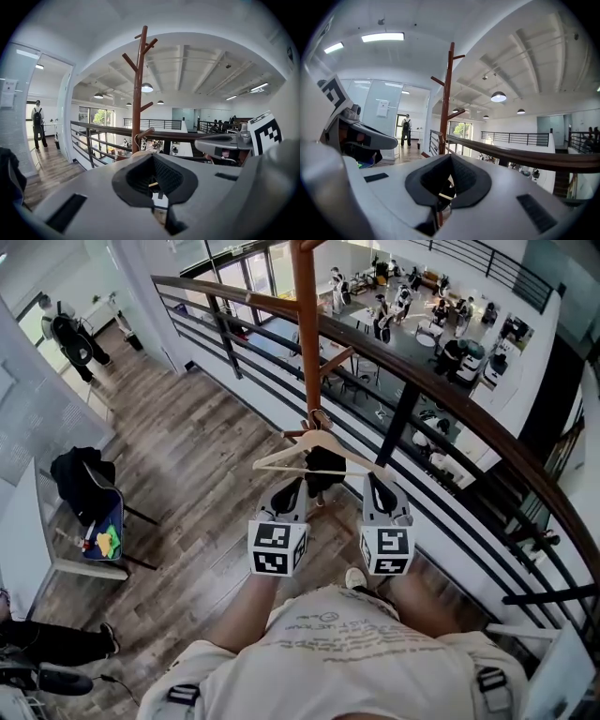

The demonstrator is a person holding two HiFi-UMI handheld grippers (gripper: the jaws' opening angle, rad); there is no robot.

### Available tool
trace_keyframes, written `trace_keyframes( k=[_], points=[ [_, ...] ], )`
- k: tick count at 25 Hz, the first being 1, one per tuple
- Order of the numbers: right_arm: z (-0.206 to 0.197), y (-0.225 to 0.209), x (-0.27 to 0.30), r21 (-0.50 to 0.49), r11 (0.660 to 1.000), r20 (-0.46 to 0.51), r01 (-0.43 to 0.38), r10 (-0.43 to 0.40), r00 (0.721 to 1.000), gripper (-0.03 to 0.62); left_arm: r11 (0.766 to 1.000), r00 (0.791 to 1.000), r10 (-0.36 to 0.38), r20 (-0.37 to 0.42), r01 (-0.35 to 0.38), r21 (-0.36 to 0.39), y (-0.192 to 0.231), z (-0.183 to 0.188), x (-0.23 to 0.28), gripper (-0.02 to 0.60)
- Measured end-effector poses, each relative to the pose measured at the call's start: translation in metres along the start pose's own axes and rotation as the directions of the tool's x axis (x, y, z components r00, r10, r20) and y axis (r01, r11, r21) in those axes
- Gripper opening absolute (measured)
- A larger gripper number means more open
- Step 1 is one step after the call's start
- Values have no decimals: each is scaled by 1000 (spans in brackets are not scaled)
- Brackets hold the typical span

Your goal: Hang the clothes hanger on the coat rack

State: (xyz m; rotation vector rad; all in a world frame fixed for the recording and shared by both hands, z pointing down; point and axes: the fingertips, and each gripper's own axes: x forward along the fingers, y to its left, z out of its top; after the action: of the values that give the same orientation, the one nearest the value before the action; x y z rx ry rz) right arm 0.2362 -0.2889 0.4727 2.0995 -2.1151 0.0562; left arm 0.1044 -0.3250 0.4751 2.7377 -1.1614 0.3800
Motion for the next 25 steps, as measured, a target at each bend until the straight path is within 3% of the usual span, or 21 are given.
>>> trace_keyframes(
  k=[5, 25],
  points=[
    [-5, -6, 1, 76, 997, -33, 1, 2, 999, 3, 1000, 1000, -13, -17, 14, 2, -1, -2, 5, 5],
    [-16, -12, 3, 132, 991, -71, -13, 23, 997, 3, 1000, 1000, -8, -28, 8, -4, -4, -8, 4, 5]
  ],
)
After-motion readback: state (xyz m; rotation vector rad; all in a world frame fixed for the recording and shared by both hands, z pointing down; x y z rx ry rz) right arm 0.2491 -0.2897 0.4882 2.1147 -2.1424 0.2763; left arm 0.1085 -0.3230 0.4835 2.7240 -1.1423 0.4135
